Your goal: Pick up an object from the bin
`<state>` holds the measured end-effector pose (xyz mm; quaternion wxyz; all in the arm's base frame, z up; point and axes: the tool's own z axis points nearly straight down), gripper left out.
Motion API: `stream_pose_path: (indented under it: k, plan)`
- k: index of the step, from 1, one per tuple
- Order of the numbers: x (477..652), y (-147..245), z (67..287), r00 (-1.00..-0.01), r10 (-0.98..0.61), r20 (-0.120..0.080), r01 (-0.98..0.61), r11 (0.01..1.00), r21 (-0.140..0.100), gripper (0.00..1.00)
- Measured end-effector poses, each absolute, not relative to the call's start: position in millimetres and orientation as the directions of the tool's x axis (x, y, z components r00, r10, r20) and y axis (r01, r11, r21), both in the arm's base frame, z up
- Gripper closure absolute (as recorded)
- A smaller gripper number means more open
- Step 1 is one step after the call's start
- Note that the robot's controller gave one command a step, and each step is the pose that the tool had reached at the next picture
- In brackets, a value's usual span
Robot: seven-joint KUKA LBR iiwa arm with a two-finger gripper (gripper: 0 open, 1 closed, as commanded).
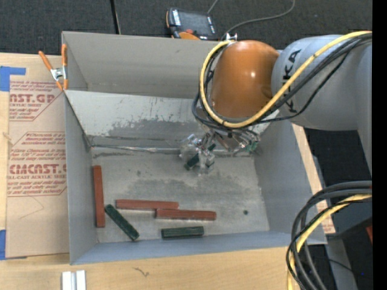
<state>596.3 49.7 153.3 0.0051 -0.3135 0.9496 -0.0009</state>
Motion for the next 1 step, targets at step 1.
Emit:
stream_pose_path:
  k: [1]
  plan:
    - [597.4, 51.0, 182.0, -0.804, -0.595, -0.006, -0.595, 0.804, -0.003, 1.0]
